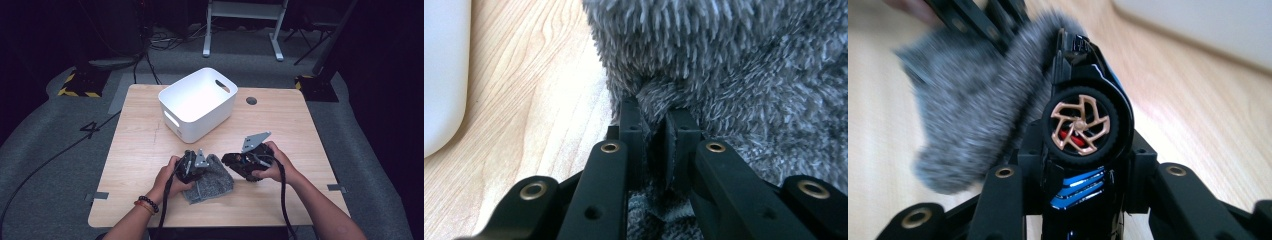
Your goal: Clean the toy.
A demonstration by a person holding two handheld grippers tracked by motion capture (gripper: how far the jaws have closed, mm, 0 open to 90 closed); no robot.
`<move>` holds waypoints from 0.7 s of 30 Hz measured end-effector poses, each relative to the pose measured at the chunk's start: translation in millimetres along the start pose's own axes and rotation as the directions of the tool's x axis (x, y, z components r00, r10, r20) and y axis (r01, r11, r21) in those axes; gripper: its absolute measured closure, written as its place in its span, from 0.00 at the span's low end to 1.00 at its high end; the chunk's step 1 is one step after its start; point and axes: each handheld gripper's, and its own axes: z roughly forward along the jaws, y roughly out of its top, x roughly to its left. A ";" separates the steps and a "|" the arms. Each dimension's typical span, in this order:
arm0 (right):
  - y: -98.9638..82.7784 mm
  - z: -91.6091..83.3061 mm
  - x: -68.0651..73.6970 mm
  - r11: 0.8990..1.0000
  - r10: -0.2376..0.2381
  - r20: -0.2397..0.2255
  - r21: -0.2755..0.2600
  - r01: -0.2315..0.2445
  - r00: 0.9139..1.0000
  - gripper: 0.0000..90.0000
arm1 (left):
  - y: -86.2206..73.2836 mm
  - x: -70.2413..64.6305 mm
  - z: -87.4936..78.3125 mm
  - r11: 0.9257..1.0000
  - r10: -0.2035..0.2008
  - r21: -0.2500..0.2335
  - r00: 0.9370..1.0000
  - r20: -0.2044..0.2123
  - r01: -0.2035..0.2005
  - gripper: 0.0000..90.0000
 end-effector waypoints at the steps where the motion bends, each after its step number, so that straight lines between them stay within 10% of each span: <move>1: -2.7 -3.7 1.0 1.000 0.006 -0.010 -0.030 -0.006 1.000 0.71 | 1.0 0.8 0.6 1.000 0.000 -0.003 1.000 -0.009 0.000 0.91; 5: -16.0 -12.3 2.5 0.993 0.001 -0.028 -0.120 -0.004 1.000 0.71 | 10.7 6.0 -0.2 0.997 -0.051 -0.065 0.999 0.003 0.051 0.91; 10: -26.5 -13.0 5.3 0.985 -0.016 -0.055 -0.172 0.006 0.998 0.71 | 27.7 -4.2 -3.1 0.992 -0.011 -0.129 0.999 0.034 0.015 0.91; 21: -23.0 -8.2 12.5 0.990 -0.066 -0.037 -0.131 0.060 0.997 0.70 | 40.5 -14.7 -20.7 0.955 -0.039 -0.290 0.997 0.072 0.059 0.93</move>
